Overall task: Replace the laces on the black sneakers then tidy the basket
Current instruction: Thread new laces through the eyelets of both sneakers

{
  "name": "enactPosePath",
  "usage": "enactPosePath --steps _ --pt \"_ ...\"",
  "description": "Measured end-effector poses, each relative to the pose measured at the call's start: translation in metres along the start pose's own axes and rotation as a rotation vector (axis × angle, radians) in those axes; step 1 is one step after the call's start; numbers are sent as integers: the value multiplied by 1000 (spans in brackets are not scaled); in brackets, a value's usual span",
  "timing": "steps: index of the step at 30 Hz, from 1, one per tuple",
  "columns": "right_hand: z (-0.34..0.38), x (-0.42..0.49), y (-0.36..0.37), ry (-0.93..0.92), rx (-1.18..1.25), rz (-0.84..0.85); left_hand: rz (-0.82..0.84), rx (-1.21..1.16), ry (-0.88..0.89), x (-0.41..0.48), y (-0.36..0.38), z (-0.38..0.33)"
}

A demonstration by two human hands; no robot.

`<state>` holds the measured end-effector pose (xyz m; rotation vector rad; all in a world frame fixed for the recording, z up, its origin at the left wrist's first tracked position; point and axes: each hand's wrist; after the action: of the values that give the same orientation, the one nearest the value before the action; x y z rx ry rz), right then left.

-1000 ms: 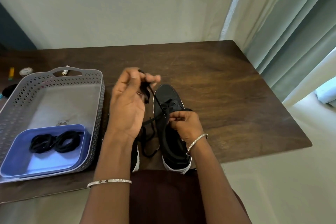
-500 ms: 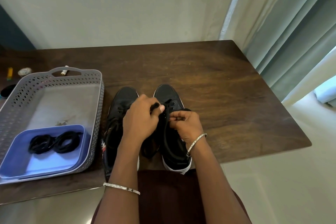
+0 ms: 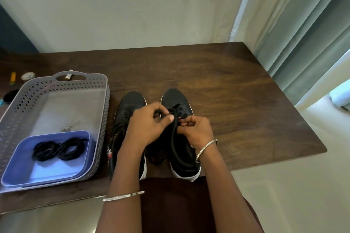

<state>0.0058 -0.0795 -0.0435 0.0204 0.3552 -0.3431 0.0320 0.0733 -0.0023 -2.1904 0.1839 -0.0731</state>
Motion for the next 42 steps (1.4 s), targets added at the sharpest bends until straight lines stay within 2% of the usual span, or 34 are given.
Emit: enactPosePath --steps 2,4,6,9,12,14,17,22,26,28,33,38,42 --pt "2 -1 -1 -17 -56 -11 72 243 18 -1 2 -1" --pt "4 -2 -2 -31 -97 -21 62 318 32 1 2 -1" --pt "4 -2 -3 -36 -110 -29 42 79 31 3 2 0" --pt "4 -3 -4 -35 -103 -32 36 -550 -96 1 -5 -7" --pt "5 -3 -5 -31 -95 -33 91 -823 -235 -2 -10 -13" --pt "6 -4 -5 -26 -88 -31 124 -897 -337 -2 -9 -14" --pt "7 -5 -5 -13 -77 -28 137 -808 -362 -1 -5 -13" --pt "10 -7 -7 -36 -93 13 239 -548 -286 -2 5 -4" --pt "13 -11 -11 -106 -217 104 98 -109 -41 -1 5 0" --pt "15 -12 -13 -126 -232 117 25 -11 35 -1 5 -2" --pt "18 -15 -14 -173 -201 101 -39 128 21 0 7 -4" --pt "26 -20 -18 -224 -108 -24 37 148 -17 -1 12 -6" --pt "27 -22 -18 -303 -139 -70 100 -1 -108 4 18 -8"
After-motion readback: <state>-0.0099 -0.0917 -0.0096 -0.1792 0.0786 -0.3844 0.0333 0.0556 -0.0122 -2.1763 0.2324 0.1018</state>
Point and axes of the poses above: each hand's wrist, its own x-axis towards the middle knuckle, its own y-axis out of the palm, z = x × y, and after that the axes turned 11 degrees about x, right-handed
